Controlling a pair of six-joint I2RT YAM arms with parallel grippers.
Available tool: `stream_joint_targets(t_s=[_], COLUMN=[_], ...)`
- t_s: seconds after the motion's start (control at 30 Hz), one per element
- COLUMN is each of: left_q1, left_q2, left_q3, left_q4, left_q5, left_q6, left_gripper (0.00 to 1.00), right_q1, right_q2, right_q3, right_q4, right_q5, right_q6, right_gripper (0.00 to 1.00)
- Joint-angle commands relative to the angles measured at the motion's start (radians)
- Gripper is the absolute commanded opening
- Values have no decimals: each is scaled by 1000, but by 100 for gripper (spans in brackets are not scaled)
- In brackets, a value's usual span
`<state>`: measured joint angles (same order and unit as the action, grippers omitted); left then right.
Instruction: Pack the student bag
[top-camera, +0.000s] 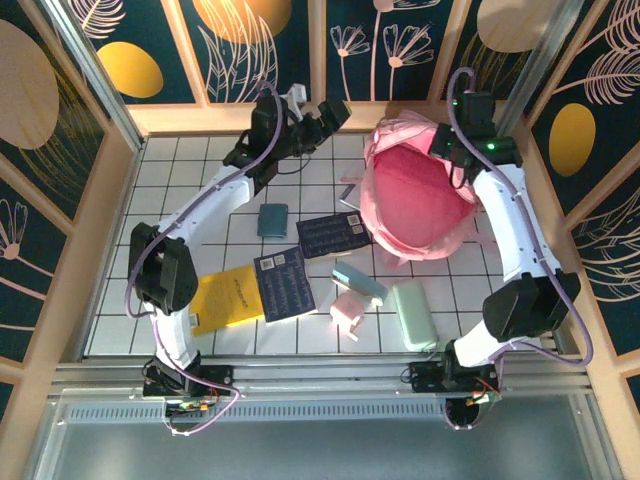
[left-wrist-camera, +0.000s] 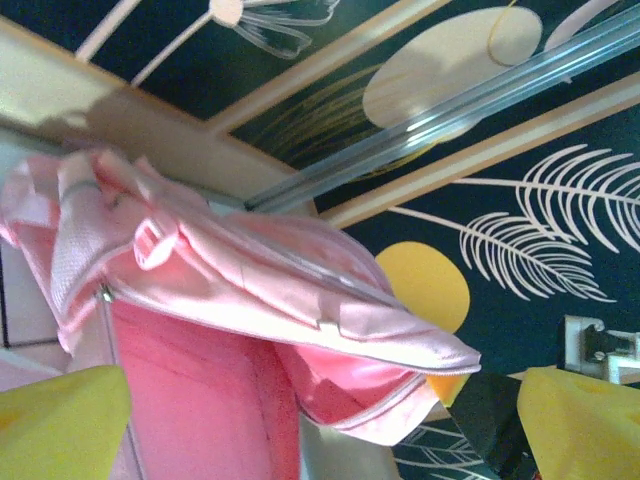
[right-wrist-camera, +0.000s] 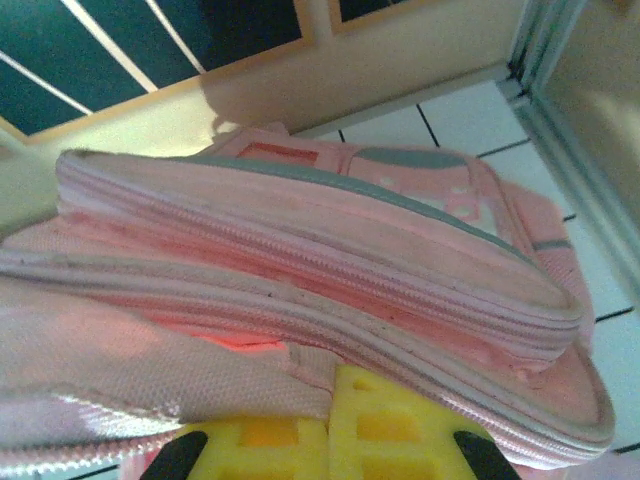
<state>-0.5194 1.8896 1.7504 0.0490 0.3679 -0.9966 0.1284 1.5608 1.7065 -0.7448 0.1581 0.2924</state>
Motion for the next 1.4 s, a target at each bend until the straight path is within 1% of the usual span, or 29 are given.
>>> stream_joint_targets(t_s=[0.0, 0.07, 0.13, 0.23, 0.27, 0.33, 0.37, 0.43, 0.5, 0.7, 0.8, 0.83, 0.97, 1.13, 1.37], left_q1=[-8, -24, -54, -108, -123, -147, -153, -161, -169, -222, -257, -267, -296, -315, -318], left_q2=[-29, -76, -155, -253, -270, -302, -312, -313, -280, -194, -182, -152, -72, -10, 71], left_q3=[63, -4, -131, -293, -331, -411, -443, -490, -497, -503, -497, -486, -417, -413, -360], left_q4=[-260, -342, -372, -404, -416, -449, -452, -486, -530, -626, -594, -586, -601, -578, -541], left_q5=[-27, -36, -88, -165, -192, -256, -257, -259, -205, -135, -113, -110, -99, -77, -80], left_q6=[173, 257, 320, 348, 341, 277, 240, 115, 29, -229, -326, -353, -390, -438, -450], left_gripper=[99, 99, 99, 98, 99, 99, 99, 99, 99, 97, 95, 94, 90, 83, 67], right_q1=[-54, -52, -53, -52, -52, -51, -52, -51, -49, -48, -48, -48, -47, -46, -43], right_q2=[-11, 7, 19, 15, 9, -6, -10, -17, -18, -31, -53, -59, -78, -95, -96], right_q3=[71, 103, 129, 133, 124, 102, 93, 84, 78, 51, 13, -2, -37, -36, -48], right_q4=[19, -12, -36, -46, -36, -11, 0, 0, -3, -18, 7, 14, 30, 36, 38], right_q5=[-118, -97, -82, -46, -42, -34, -28, 4, 26, 109, 102, 98, 94, 108, 112], right_q6=[155, 201, 250, 341, 357, 371, 373, 383, 387, 411, 420, 425, 431, 422, 439], right_gripper=[0, 0, 0, 0, 0, 0, 0, 0, 0, 0, 0, 0, 0, 0, 0])
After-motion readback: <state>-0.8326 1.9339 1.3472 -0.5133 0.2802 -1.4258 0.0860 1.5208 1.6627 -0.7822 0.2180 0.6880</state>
